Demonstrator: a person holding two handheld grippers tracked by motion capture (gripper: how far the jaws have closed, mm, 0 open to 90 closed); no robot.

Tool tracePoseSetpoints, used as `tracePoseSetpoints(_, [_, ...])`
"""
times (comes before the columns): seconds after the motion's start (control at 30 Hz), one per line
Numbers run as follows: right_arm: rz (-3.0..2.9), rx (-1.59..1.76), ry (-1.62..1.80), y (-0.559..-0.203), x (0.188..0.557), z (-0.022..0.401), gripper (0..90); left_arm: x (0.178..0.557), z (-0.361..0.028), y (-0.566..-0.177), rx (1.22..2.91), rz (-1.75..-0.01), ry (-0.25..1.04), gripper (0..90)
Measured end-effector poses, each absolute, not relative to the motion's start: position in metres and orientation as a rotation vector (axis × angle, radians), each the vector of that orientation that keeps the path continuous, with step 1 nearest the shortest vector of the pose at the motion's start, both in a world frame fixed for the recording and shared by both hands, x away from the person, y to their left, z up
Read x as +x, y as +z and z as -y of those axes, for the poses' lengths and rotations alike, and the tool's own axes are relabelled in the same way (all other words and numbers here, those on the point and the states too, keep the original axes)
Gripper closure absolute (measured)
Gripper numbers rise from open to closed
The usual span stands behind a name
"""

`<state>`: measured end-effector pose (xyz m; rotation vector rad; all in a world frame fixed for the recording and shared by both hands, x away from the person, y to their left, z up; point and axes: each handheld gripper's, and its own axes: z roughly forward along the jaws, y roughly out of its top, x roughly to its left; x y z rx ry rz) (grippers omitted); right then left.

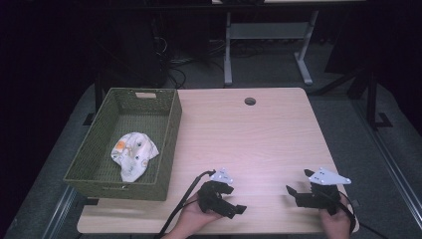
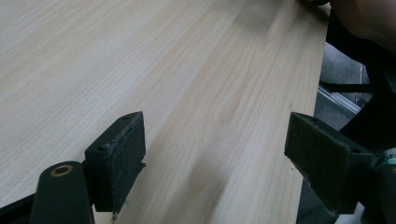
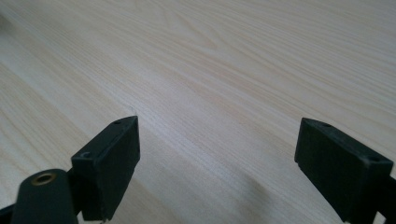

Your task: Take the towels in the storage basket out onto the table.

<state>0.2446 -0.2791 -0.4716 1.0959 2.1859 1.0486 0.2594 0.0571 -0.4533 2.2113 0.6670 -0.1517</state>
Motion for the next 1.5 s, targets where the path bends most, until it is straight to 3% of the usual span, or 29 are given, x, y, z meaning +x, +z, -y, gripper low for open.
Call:
tracePoseSetpoints(0.7, [-2.196, 1.076, 1.044, -0.469, 0.242, 0.272, 13.7, 0.273, -0.073, -0.437, 2.153, -0.722, -0.123, 20.0])
tracePoseSetpoints(1.5, [-2.185, 1.116, 1.035, -0.471, 0.241, 0.275, 13.7, 0.299, -0.102, -0.378, 2.139, -0.729, -0.136, 19.8])
